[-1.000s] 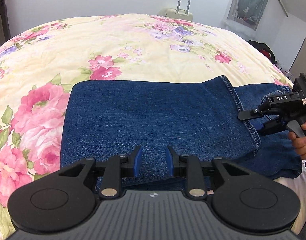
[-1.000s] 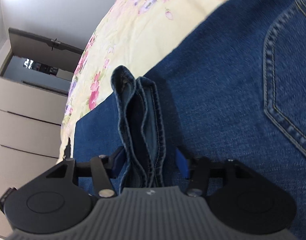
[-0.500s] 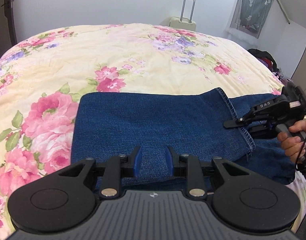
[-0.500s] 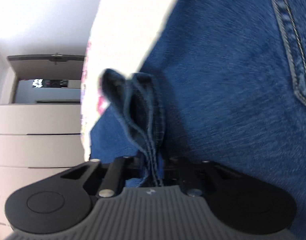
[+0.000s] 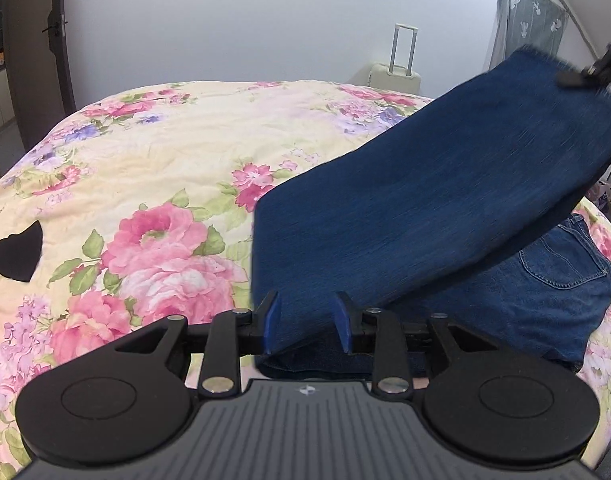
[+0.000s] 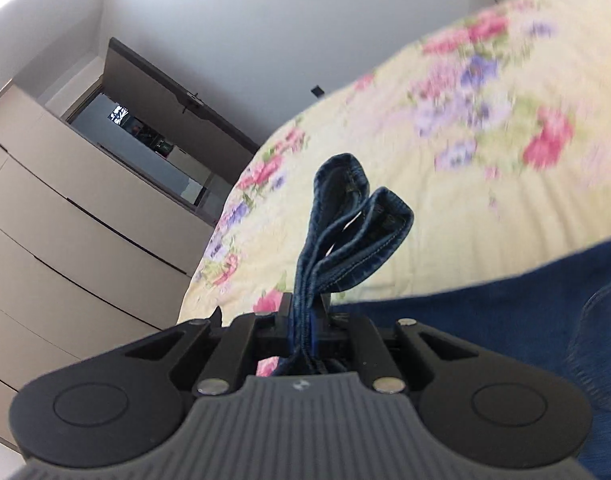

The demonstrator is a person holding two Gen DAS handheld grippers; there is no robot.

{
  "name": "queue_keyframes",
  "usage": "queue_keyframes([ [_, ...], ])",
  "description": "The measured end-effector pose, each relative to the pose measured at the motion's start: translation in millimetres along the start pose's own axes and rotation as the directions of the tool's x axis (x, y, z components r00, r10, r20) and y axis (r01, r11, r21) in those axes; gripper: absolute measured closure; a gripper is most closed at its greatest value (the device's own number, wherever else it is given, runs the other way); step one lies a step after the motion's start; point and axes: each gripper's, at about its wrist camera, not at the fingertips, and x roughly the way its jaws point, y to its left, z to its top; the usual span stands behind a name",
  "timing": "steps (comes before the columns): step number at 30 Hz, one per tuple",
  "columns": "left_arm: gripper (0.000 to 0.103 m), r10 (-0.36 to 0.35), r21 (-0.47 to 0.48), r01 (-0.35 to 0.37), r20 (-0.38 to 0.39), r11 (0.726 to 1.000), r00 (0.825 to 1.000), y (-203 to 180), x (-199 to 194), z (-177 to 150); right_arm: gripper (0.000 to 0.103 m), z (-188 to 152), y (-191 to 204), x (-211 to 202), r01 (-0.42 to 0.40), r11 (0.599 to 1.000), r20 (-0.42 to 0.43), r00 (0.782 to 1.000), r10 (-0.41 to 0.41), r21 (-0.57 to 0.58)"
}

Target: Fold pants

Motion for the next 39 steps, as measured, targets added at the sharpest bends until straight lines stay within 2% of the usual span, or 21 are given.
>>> queue_keyframes([
  [3, 0.064, -0.020, 0.025, 0.020, 0.000, 0.999, 1.000, -17.3, 3.2, -1.7, 0.101, 18.0, 11.1, -58.9, 0.064, 0.997, 0.044, 0.997, -0.061, -0.053],
  [6, 0.058, -0.049, 0.086, 0.049, -0.009, 0.995, 0.999, -41.8, 10.8, -4.8, 0.101, 36.5, 8.4, -104.8, 0.129, 0.990, 0.077, 0.989, -0.124, -0.063],
  [10, 0.058, -0.057, 0.159, 0.059, -0.018, 0.986, 0.998, -76.1, 25.1, -8.6, 0.101, 50.7, -19.5, -170.2, 0.205, 0.978, 0.118, 0.973, -0.199, -0.037],
  [17, 0.058, -0.089, 0.147, 0.094, -0.039, 0.985, 0.995, -111.5, 55.1, -2.1, 0.101, 58.1, -97.9, -225.4, 0.300, 0.953, 0.120, 0.946, -0.302, 0.037],
  [22, 0.058, -0.078, 0.165, 0.089, -0.072, 0.982, 0.994, -133.2, 78.3, -0.4, 0.101, 51.2, -175.9, -223.3, 0.329, 0.938, 0.057, 0.940, -0.336, 0.108],
  [29, 0.058, -0.041, 0.154, 0.065, -0.156, 0.986, 0.987, -138.9, 113.2, -8.6, 0.101, 35.2, -292.8, -201.0, 0.364, 0.903, -0.013, 0.928, -0.371, 0.229],
  [33, 0.058, -0.020, 0.152, 0.050, -0.194, 0.987, 0.981, -139.0, 126.0, -15.5, 0.101, 19.7, -348.6, -181.5, 0.397, 0.881, -0.048, 0.916, -0.398, 0.258],
  [36, 0.058, -0.008, 0.146, 0.038, -0.207, 0.989, 0.978, -140.7, 129.4, -18.5, 0.101, 6.8, -378.5, -169.7, 0.392, 0.876, -0.056, 0.918, -0.393, 0.281],
  [38, 0.058, 0.008, 0.141, 0.022, -0.205, 0.990, 0.979, -141.8, 128.2, -19.2, 0.096, -0.5, -390.7, -163.7, 0.397, 0.872, -0.050, 0.915, -0.400, 0.287],
  [39, 0.058, 0.014, 0.141, 0.015, -0.202, 0.990, 0.979, -142.2, 125.8, -19.0, 0.089, -2.6, -394.2, -163.0, 0.408, 0.864, -0.045, 0.909, -0.414, 0.293],
])
